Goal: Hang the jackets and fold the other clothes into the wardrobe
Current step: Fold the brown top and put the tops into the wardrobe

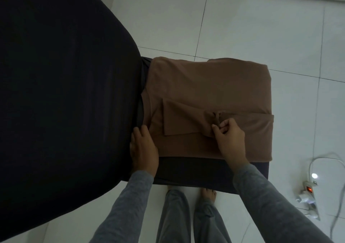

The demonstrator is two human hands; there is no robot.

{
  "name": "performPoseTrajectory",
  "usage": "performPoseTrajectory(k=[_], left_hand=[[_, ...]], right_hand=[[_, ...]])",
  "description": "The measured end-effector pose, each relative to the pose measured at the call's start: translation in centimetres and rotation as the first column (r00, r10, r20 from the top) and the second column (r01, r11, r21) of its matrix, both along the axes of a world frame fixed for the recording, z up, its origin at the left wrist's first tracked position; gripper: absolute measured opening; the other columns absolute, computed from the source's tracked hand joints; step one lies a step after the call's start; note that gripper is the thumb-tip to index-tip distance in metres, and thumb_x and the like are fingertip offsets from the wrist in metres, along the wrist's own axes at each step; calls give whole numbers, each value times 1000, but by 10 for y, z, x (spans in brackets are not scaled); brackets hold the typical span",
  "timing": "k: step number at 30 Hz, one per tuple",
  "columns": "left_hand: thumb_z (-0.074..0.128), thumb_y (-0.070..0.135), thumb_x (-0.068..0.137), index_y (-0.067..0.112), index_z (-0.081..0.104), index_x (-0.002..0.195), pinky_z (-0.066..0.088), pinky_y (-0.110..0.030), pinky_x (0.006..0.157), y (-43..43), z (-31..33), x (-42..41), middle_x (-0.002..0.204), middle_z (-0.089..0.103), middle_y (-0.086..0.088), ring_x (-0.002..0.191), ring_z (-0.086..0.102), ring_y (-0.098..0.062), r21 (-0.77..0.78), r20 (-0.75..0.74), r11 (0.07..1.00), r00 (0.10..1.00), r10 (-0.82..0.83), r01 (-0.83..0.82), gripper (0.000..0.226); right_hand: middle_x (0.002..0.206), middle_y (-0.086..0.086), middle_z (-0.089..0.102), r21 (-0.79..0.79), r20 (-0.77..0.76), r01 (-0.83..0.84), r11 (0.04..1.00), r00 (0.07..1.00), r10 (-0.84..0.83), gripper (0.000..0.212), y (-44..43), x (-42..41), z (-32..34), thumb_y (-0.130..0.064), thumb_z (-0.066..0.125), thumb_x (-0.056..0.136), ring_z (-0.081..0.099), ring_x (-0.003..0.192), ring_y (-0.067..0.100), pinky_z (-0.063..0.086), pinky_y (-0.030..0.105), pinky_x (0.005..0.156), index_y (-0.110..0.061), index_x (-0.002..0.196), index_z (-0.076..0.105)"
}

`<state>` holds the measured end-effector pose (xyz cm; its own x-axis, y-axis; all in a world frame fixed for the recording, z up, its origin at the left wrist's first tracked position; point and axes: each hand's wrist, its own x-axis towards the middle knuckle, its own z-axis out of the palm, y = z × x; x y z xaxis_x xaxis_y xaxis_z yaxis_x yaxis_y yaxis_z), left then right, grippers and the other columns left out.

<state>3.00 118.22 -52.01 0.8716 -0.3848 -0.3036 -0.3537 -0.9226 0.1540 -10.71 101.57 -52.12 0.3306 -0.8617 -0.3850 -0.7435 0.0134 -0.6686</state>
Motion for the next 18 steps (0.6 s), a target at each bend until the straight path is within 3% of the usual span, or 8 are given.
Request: performPoseTrajectory(k=[2, 4, 6, 9, 13, 18], left_hand=[[60, -8, 75, 10, 51, 120, 43, -37, 81, 2, 1, -7, 119, 48, -14, 102, 51, -30, -45, 25, 999, 1000, -3, 4, 49], [61, -11, 66, 7, 56, 114, 47, -41, 78, 3, 1, -14, 117, 53, -16, 99, 56, -33, -156, 67, 986, 996, -56, 65, 51], [48, -4, 73, 6, 57, 112, 47, -43, 88, -1, 1, -17, 118, 57, -16, 108, 56, -34, -258, 122, 946, 978, -172, 199, 42], [35, 11, 89, 8, 52, 124, 30, -39, 109, -23, -1, -12, 131, 54, -14, 128, 42, -26, -353, 127, 843, 914, -386, 405, 39], [23, 34, 101, 12, 40, 140, 16, -41, 115, -52, -5, -9, 148, 38, -8, 141, 24, -20, -303, 62, 761, 808, -585, 574, 48], [6, 49, 99, 16, 28, 146, 9, -45, 118, -92, -19, 15, 153, 28, -6, 144, 13, -18, -150, -41, 821, 826, -562, 551, 61]], right_hand=[[81, 3, 52, -153, -47, -49, 987, 998, 42, 20, 5, -7, -1, -20, 68, 83, 48, 79, 19, 38, 33, 69, -14, 83, 49], [92, 5, 51, -258, -97, -69, 964, 994, 46, 16, 11, -15, -2, -21, 65, 85, 43, 87, 18, 34, 32, 73, -14, 87, 51], [102, 9, 54, -299, -113, -84, 951, 992, 52, 13, 10, -21, -2, -23, 56, 89, 45, 94, 21, 35, 34, 78, -11, 95, 55], [123, 11, 55, -317, -130, -149, 937, 985, 113, 39, -1, -25, -4, -30, 39, 89, 46, 118, 29, 36, 39, 97, -9, 114, 59], [146, 11, 42, -327, -213, -257, 909, 958, 194, 55, -15, -24, -11, -36, 27, 94, 27, 140, 25, 23, 45, 114, -8, 137, 46], [154, 4, 25, -303, -226, -295, 906, 946, 232, 59, -56, 1, -19, -42, 19, 95, 9, 143, 15, 6, 42, 117, -14, 145, 33]])
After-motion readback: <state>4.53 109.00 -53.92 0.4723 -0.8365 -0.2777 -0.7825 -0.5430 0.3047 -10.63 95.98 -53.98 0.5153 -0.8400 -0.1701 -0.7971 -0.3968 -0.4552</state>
